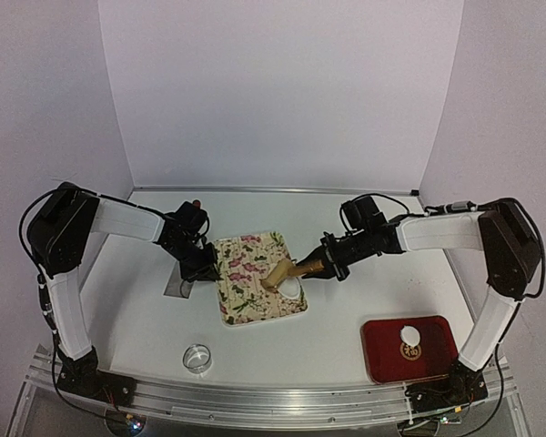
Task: Roll out the dumpling wrappers from the dough
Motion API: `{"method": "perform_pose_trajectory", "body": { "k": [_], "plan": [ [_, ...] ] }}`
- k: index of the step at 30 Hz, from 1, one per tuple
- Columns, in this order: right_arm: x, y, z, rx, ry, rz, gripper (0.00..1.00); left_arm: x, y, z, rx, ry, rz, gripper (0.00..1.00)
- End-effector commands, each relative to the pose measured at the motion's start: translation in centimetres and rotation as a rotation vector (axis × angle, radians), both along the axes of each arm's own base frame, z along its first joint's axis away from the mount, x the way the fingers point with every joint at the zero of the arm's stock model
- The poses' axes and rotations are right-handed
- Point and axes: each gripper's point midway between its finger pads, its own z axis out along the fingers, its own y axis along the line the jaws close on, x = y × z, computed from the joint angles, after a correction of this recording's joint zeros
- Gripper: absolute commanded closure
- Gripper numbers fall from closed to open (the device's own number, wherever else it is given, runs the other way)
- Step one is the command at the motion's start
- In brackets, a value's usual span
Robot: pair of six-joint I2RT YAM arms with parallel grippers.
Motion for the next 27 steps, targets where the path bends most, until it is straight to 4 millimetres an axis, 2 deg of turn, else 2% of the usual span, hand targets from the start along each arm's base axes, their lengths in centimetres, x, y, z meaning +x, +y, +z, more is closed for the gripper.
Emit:
{"method": "perform_pose_trajectory", "body": {
  "k": [1,4,8,11,16,18,23,25,27],
  "plan": [
    [-4.1,-5.9,-5.4,-0.248,0.257,-0.144,1.00,0.6,-0.3,0.0,0.023,-0.010,-0.040,1.00],
    [-4.3,-5.8,-7.6,-0.275,0.297,-0.122,1.00,0.7,-0.3,-0.1,0.025,-0.011,-0.045,1.00],
    [-2.6,-4.6,-9.9,-0.281,0.305,-0.071,1.00,0.6,-0.5,-0.1,0.018,-0.007,-0.050,1.00],
    [-2.3,-5.6,-9.7,-0.284,0.305,-0.094,1.00,0.6,-0.6,-0.1,0.015,-0.007,-0.052,1.00],
    [-3.8,-7.2,-8.0,-0.277,0.314,-0.143,1.00,0.5,-0.5,-0.3,0.016,-0.004,-0.060,1.00],
    [-3.5,-7.1,-8.5,-0.286,0.317,-0.139,1.00,0.5,-0.5,-0.3,0.015,-0.004,-0.061,1.00],
    [-2.5,-6.1,-11.9,-0.301,0.349,-0.073,1.00,0.3,-0.5,-0.2,0.010,-0.003,-0.061,1.00],
    [-2.1,-6.5,-12.0,-0.306,0.345,-0.082,1.00,0.2,-0.4,-0.1,0.010,-0.002,-0.060,1.00],
    [-2.3,-7.1,-11.3,-0.302,0.341,-0.097,1.00,0.1,-0.3,-0.2,0.012,-0.001,-0.057,1.00]
  ]
}}
